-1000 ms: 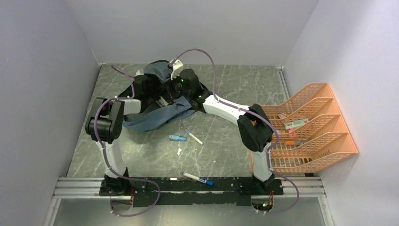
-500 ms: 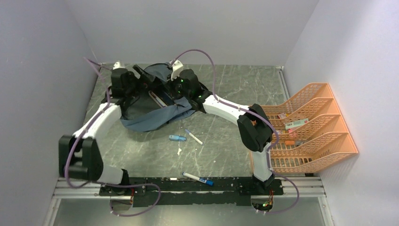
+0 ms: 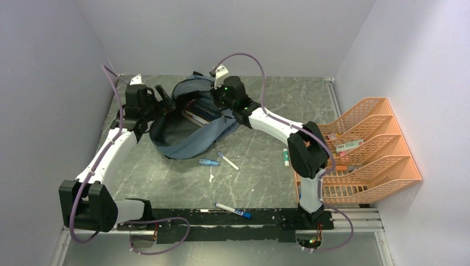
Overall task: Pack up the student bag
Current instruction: Place the book in the student bag.
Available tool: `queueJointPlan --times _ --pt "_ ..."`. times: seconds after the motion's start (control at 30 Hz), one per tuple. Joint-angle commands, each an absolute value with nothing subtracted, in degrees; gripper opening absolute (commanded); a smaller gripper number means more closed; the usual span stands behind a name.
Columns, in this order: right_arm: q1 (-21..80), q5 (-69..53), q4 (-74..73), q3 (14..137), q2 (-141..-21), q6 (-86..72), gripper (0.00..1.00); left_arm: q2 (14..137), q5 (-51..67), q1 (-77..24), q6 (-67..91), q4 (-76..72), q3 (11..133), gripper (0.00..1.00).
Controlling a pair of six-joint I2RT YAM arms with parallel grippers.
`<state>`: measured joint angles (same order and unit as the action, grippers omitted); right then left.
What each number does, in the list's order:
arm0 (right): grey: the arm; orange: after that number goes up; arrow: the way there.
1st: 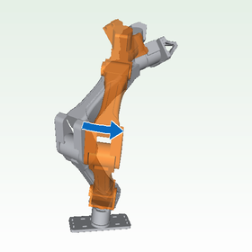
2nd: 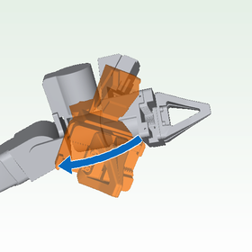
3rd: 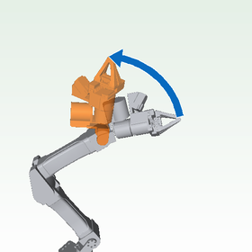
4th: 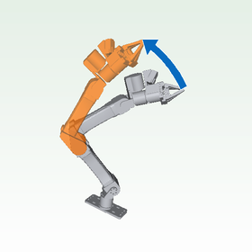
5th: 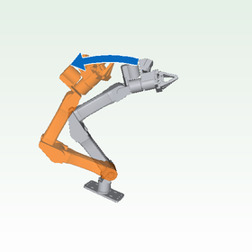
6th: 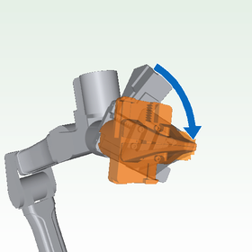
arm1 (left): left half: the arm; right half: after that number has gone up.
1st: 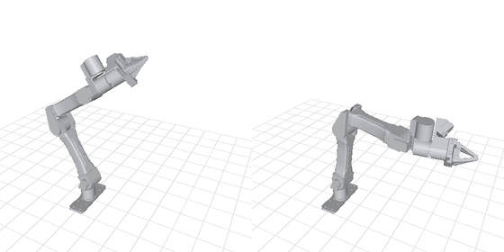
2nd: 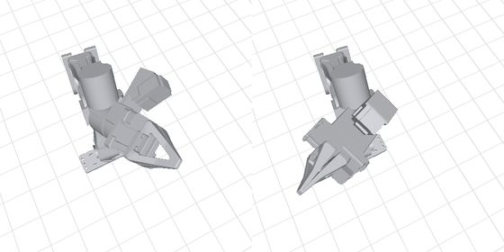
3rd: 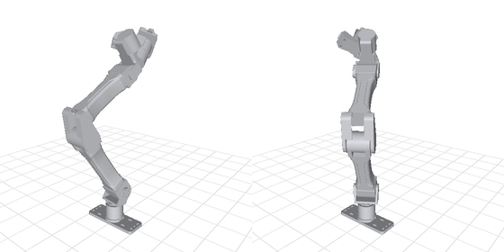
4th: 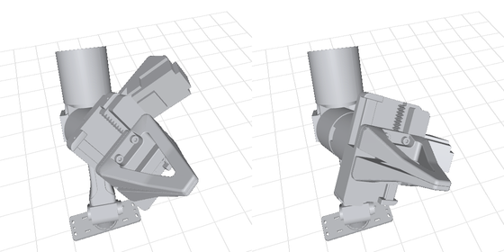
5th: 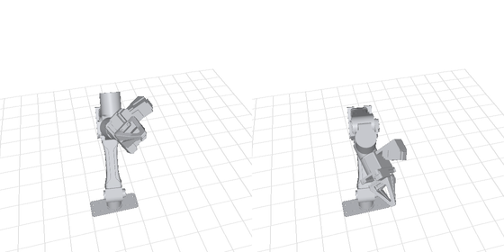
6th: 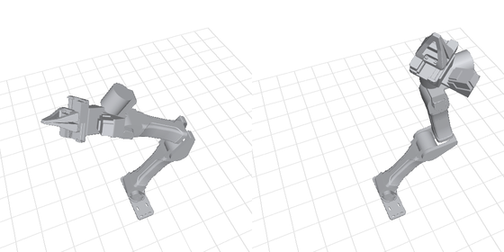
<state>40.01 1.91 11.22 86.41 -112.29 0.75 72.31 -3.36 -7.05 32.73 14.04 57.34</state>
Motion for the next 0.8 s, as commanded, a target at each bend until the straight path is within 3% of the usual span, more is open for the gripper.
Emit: queueJointPlan --times 0.0,0.1,0.3,0.4,0.53,0.77 --pt "36.96 7.26 12.40 86.41 -109.34 5.29 0.00 72.42 -6.72 -6.69 27.86 17.05 58.95 0.98" --pt "36.85 3.80 9.21 87.58 -110.01 9.01 0.00 73.04 -6.55 -6.76 27.50 16.90 59.20 0.98" --pt "37.20 -10.30 0.54 90.14 -110.64 12.80 0.25 72.91 -7.40 -6.70 27.47 16.06 57.31 0.96" --pt "37.44 -16.00 -2.14 90.01 -110.03 12.97 0.43 72.74 -8.01 -6.77 27.50 16.16 56.11 0.96" --pt "37.23 -15.91 -2.66 89.65 -107.98 11.30 0.56 71.97 -8.46 -6.77 27.60 16.17 54.52 0.96" --pt "32.92 -17.82 4.19 87.34 -102.60 -0.54 0.68 70.89 -10.37 -6.77 26.95 16.00 52.09 0.95"
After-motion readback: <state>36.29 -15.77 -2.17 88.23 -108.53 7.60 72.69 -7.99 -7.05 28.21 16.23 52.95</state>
